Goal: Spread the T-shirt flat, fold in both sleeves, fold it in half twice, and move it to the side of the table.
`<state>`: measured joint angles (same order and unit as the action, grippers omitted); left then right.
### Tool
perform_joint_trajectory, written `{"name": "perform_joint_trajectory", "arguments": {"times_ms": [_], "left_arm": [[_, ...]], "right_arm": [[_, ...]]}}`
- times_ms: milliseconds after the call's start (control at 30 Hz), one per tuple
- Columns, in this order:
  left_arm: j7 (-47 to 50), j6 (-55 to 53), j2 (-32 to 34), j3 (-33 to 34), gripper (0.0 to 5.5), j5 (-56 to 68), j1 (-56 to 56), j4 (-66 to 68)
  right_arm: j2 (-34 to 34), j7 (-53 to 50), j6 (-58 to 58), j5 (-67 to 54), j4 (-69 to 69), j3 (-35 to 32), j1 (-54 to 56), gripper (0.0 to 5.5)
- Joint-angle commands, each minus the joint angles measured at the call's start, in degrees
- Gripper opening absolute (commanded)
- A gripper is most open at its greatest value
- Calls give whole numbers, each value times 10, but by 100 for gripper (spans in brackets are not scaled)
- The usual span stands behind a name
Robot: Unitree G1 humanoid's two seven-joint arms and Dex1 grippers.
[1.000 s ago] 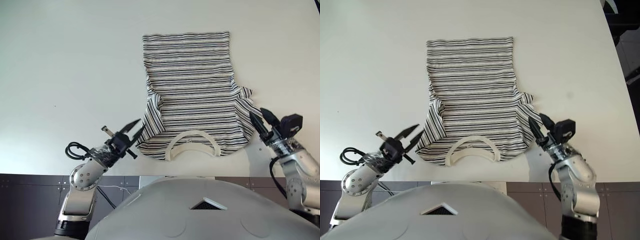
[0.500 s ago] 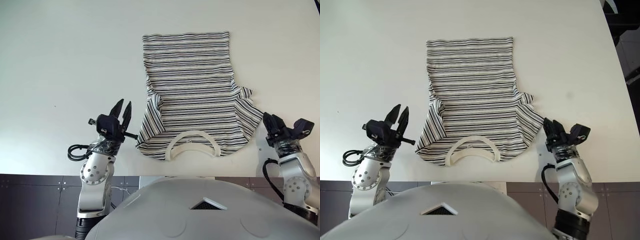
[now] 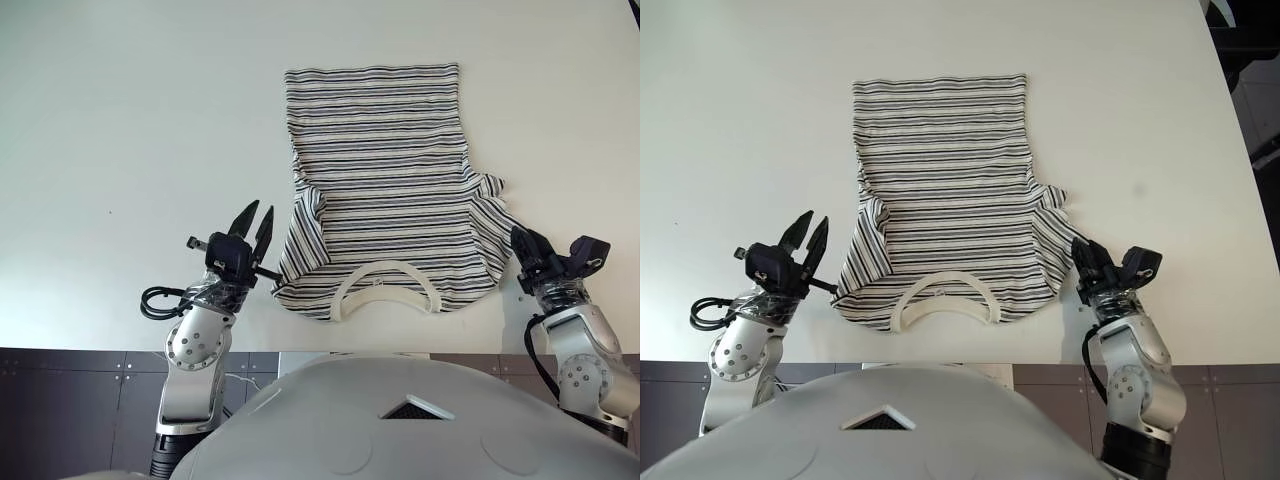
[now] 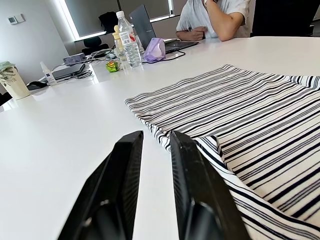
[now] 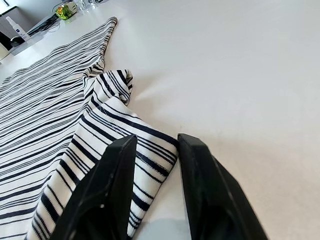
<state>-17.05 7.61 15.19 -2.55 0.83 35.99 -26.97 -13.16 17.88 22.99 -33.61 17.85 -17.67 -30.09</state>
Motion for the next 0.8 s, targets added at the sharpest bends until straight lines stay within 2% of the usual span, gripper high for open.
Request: {"name": "perform_joint_trajectory", "arguments": {"times_ms": [33, 133, 300, 367, 600, 800], "left_arm": [[-3, -4, 7, 0, 99, -7, -7, 8], [-2, -5, 5, -2, 99, -5, -5, 8], [2, -1, 2, -3, 99, -7, -1, 12], [4, 0, 0, -3, 99, -8, -1, 13], [2, 1, 2, -4, 99, -10, 1, 9], [-7, 2, 9, -9, 99, -16, -3, 7]], "right_arm": [[11, -9, 5, 8, -19, 1, 3, 60], [-4, 6, -17, 42, -17, 22, 1, 12], [-64, 50, -161, 188, -6, 78, 8, 12], [-66, 73, -195, 188, 26, 87, 7, 12], [-75, 118, -214, 191, 91, 129, -19, 12], [-97, 149, -218, 231, 92, 197, -36, 12]]}}
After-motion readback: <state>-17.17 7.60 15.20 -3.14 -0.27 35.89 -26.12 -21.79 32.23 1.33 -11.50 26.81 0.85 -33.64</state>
